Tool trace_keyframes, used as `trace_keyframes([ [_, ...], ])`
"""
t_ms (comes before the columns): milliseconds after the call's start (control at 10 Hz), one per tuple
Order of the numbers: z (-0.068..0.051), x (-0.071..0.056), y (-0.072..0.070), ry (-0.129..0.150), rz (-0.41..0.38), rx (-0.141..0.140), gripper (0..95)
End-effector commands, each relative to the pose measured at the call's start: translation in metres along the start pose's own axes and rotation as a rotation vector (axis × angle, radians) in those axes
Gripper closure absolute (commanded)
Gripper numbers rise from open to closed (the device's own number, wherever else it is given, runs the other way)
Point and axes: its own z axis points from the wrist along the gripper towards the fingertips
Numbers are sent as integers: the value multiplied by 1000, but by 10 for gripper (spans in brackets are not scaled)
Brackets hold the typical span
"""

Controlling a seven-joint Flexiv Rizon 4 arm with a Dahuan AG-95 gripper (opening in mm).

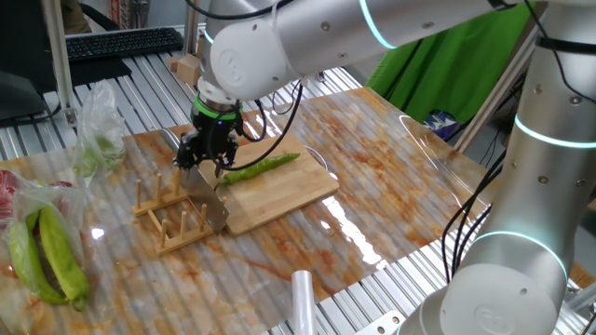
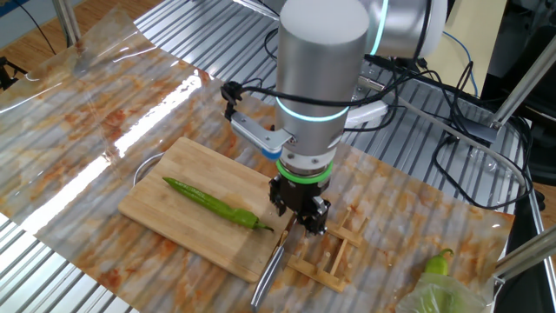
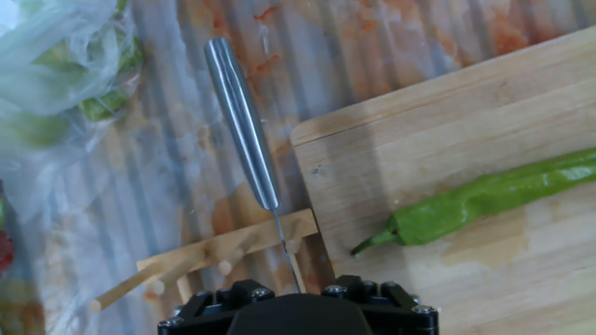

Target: Chop the chili peppers

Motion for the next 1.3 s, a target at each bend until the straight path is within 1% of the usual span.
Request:
trace_keyframes([
  [100, 6, -1, 2, -1, 2, -2, 380],
  [400, 17, -3, 4, -2, -31, 3, 380],
  [700, 22, -4, 5, 2, -33, 0, 380],
  [900, 22, -4, 5, 4, -32, -3, 380],
  [1100, 16, -3, 4, 3, -31, 1, 380],
  [1200, 14, 0, 2, 0, -31, 4, 380],
  [1300, 16, 4, 1, 0, -33, 2, 380],
])
